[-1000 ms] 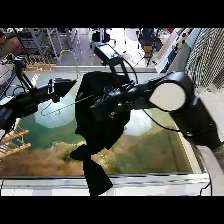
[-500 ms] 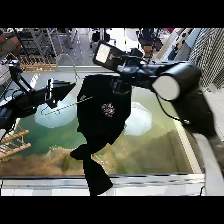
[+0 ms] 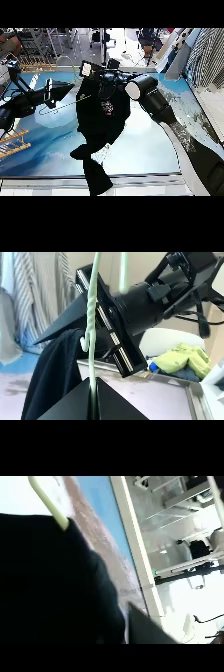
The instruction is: Fold the clothes and pants, and hang the long-sleeved shirts on hangers.
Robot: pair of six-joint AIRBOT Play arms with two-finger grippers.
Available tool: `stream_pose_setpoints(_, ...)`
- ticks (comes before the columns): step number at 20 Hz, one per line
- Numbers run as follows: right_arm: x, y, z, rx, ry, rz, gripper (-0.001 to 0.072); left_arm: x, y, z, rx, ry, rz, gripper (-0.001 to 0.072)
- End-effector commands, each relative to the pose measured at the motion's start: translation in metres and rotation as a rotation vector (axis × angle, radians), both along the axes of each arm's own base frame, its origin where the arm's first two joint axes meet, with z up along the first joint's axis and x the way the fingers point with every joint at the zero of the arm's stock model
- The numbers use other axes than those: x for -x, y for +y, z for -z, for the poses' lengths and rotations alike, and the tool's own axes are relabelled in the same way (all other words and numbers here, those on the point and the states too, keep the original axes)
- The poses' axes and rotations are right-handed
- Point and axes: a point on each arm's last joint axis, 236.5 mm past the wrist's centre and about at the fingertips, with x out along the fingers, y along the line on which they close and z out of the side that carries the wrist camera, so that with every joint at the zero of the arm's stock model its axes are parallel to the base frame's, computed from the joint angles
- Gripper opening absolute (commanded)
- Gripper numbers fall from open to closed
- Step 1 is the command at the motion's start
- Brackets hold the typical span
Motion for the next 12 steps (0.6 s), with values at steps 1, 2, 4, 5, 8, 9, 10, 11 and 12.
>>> stream_pose_setpoints(1, 0.004, 0.008, 0.009, -0.023, 0.044, -0.022, 0.0019, -0.003, 0.001, -0.001, 0.004, 0.003, -0.013, 0.0056)
stream_pose_setpoints(2, 0.007, 0.009, 0.015, -0.014, 0.073, -0.028, 0.0020, -0.009, 0.004, -0.001, 0.007, 0.010, -0.038, 0.0256)
stream_pose_setpoints(4, 0.015, 0.006, 0.029, 0.020, 0.130, -0.036, 0.0019, -0.026, 0.014, -0.003, 0.027, 0.048, -0.111, 0.0603)
stream_pose_setpoints(5, 0.019, 0.004, 0.035, 0.038, 0.159, -0.037, 0.0018, -0.032, 0.019, -0.003, 0.025, 0.052, -0.137, 0.0654)
stream_pose_setpoints(8, 0.019, -0.010, 0.049, 0.042, 0.241, 0.048, 0.0017, -0.044, 0.048, -0.006, 0.041, 0.136, -0.189, 0.0715)
stream_pose_setpoints(9, 0.019, -0.015, 0.052, 0.044, 0.260, 0.077, 0.0017, -0.047, 0.061, -0.007, 0.041, 0.192, -0.200, 0.0717)
stream_pose_setpoints(10, 0.017, -0.022, 0.056, 0.048, 0.278, 0.113, 0.0017, -0.049, 0.073, -0.009, 0.028, 0.242, -0.213, 0.0717)
stream_pose_setpoints(11, 0.016, -0.028, 0.058, 0.054, 0.290, 0.146, 0.0017, -0.050, 0.084, -0.014, 0.009, 0.284, -0.231, 0.0718)
stream_pose_setpoints(12, 0.014, -0.035, 0.061, 0.064, 0.301, 0.179, 0.0017, -0.048, 0.094, -0.023, 0.000, 0.330, -0.250, 0.0716)
